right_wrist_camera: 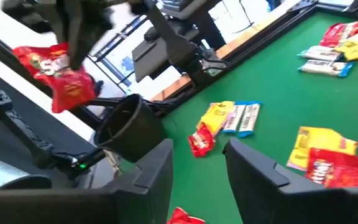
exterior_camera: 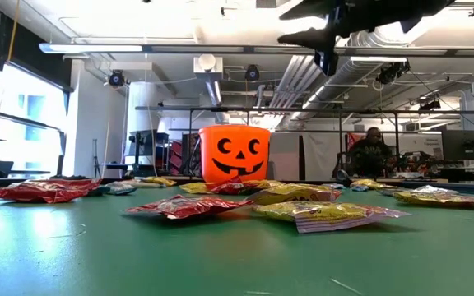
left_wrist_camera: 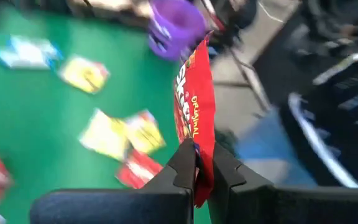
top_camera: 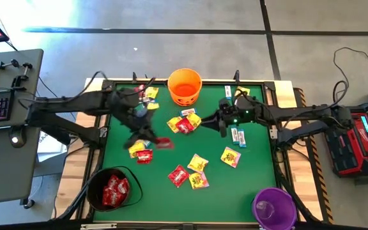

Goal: Sort candy by brand, put in halloween buckets
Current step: Put the red candy into the black bucket

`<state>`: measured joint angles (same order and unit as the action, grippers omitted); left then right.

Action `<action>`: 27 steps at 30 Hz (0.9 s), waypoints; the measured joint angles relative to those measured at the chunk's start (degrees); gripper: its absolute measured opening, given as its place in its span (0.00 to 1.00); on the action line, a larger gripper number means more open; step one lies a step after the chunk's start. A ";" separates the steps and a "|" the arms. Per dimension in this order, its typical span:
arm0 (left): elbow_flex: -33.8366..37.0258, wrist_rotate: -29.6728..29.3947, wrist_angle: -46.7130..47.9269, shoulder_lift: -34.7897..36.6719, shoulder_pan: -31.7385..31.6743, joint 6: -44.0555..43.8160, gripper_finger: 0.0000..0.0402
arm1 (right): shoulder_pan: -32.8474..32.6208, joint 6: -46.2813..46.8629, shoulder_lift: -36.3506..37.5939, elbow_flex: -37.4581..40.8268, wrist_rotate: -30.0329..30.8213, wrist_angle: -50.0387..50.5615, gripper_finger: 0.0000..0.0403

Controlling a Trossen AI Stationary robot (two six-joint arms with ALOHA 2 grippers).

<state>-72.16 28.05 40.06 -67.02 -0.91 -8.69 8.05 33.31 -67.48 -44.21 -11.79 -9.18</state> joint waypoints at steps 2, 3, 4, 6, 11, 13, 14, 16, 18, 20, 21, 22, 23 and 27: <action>0.02 -0.03 6.11 1.99 2.06 -3.07 0.01 | 0.52 -0.88 0.00 0.00 0.00 0.20 0.34; 0.02 -0.12 8.80 2.89 3.33 -4.67 0.01 | 0.78 -1.33 0.00 0.00 0.02 0.35 0.34; 0.02 -0.60 11.40 3.86 4.81 -6.48 0.01 | 1.02 -1.86 0.00 0.00 0.12 0.67 0.34; 0.02 -2.92 17.23 5.08 8.15 -10.16 0.01 | 1.24 -2.63 0.00 0.00 0.88 0.94 0.34; 0.07 -8.18 27.93 6.27 18.23 -19.15 0.01 | 1.36 -4.09 0.00 0.00 3.41 2.19 0.34; 0.20 -9.77 30.15 6.29 22.47 -22.47 0.01 | 1.36 -4.45 0.00 0.00 3.88 2.44 0.34; 0.72 -10.26 30.43 6.35 24.39 -24.14 0.01 | 1.36 -4.65 0.00 0.00 4.26 2.74 0.34; 2.45 -10.39 30.12 6.98 28.04 -27.79 0.01 | 1.36 -4.99 0.00 0.00 4.87 3.19 0.34; 4.60 -10.40 29.52 7.78 31.65 -31.84 0.01 | 1.36 -5.26 0.00 0.00 5.27 3.41 0.34; 7.14 -10.40 27.34 8.85 35.06 -35.83 0.01 | 1.36 -5.30 0.00 0.00 5.31 3.64 0.34; 8.53 -10.41 26.16 9.42 36.55 -37.79 0.01 | 1.36 -5.30 0.00 0.00 5.29 3.76 0.34; 9.90 -10.40 24.40 9.99 37.97 -39.78 0.01 | 1.36 -5.30 0.00 0.00 5.31 3.88 0.34; 11.32 -10.43 22.18 10.47 39.27 -41.59 0.01 | 1.36 -5.30 0.00 0.00 5.29 3.95 0.34; 15.59 -10.78 15.09 10.82 43.61 -46.48 0.01 | 1.36 -5.30 0.00 0.02 5.29 4.07 0.34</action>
<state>-56.57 17.28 55.15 -56.20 42.71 -55.17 9.41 28.01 -67.48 -44.18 -6.50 -5.11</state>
